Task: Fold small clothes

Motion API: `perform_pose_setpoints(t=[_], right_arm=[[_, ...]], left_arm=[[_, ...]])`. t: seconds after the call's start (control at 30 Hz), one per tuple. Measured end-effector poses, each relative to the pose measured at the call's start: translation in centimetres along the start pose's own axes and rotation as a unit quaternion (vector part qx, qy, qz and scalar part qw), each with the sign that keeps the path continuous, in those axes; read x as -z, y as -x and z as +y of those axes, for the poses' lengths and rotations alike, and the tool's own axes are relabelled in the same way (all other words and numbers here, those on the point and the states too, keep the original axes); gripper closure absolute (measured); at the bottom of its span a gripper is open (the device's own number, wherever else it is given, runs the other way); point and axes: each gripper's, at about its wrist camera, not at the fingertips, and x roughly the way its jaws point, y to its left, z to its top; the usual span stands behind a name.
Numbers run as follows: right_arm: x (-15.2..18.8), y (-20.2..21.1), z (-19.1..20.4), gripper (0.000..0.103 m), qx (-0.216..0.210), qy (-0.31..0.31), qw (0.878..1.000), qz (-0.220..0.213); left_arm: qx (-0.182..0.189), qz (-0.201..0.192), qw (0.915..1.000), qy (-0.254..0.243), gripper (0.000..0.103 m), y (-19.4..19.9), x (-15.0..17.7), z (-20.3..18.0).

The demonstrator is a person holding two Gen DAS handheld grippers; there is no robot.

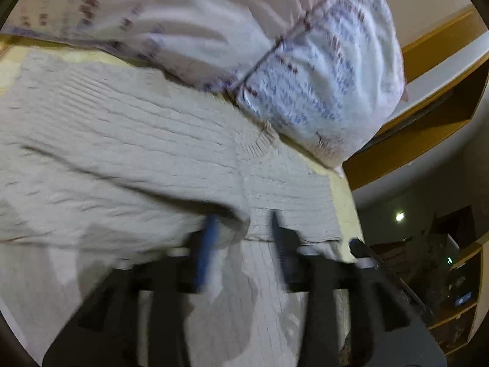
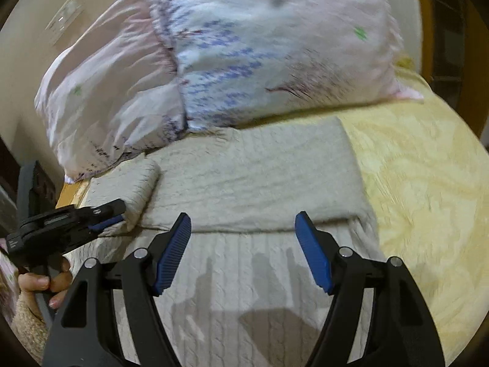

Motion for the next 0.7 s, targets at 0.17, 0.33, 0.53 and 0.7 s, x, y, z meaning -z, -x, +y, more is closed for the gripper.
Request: perform_pose_setpoints(t=[0.17, 0.33, 0.53, 0.7], right_arm=[[-1.7, -1.5, 7.0, 0.035, -0.036, 0.123, 0.992, -0.003], [-1.7, -4.2, 15.5, 0.04, -0.083, 0.255, 0.963, -0.006], [-0.2, -9.5, 21.3, 0.05, -0.081, 0.358, 0.93, 0.032], [0.6, -12.6, 22.2, 0.05, -0.05, 0.393, 0.917, 0.05]], left_arm=[[-0.048, -0.056, 0.9972, 0.014, 0.051, 5.8, -0.3, 3.6], [-0.101, -0.05, 0.9923, 0.051, 0.053, 6.8, 0.1, 7.4], [-0.091, -0.052, 0.9921, 0.069, 0.058, 7.1, 0.2, 8.7], [-0.082, -0.053, 0.9925, 0.074, 0.058, 7.1, 0.1, 9.0]])
